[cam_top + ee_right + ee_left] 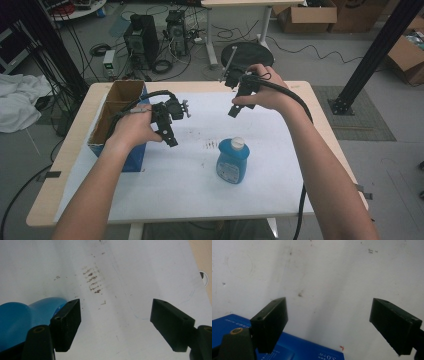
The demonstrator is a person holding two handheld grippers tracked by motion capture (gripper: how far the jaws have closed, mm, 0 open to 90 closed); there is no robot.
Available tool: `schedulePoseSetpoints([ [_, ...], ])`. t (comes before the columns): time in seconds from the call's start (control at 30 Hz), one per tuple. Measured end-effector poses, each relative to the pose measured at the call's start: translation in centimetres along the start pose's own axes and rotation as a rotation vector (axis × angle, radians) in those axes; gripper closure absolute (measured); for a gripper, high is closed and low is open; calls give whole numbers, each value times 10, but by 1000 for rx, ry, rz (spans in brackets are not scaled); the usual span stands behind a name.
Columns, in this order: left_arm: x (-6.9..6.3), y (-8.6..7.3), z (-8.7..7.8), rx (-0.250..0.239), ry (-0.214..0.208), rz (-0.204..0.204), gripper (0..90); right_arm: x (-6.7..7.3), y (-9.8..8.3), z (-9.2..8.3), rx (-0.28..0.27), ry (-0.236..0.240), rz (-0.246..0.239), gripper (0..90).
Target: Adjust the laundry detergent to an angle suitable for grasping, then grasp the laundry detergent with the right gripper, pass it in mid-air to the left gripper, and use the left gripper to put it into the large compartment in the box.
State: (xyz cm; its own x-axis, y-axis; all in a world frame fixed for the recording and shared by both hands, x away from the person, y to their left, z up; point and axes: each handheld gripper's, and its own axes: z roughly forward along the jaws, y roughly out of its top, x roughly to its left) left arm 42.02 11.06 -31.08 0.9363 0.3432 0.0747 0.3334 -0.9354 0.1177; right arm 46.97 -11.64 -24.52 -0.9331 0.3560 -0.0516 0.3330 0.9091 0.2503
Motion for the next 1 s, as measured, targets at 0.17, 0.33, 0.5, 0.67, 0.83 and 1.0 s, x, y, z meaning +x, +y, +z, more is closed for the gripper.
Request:
schedulePoseSetpoints([
  [0.17,1,0,0,4,4,2,156,-1,-1,0,-7,2,0,247],
  [0.33,1,0,1,0,0,0,157,-2,-2,1,-7,4,2,247],
  [0.5,2,1,1,6,-1,9,156,-2,-4,0,-9,5,5,246],
  [0.67,1,-1,0,-4,4,8,156,-1,-6,-3,-19,2,10,246],
  [0.83,1,-3,-2,-7,1,-3,156,0,-8,-7,-32,-6,15,246],
  [1.0,1,-4,-3,-16,9,1,156,6,-11,-16,-75,-15,11,246],
])
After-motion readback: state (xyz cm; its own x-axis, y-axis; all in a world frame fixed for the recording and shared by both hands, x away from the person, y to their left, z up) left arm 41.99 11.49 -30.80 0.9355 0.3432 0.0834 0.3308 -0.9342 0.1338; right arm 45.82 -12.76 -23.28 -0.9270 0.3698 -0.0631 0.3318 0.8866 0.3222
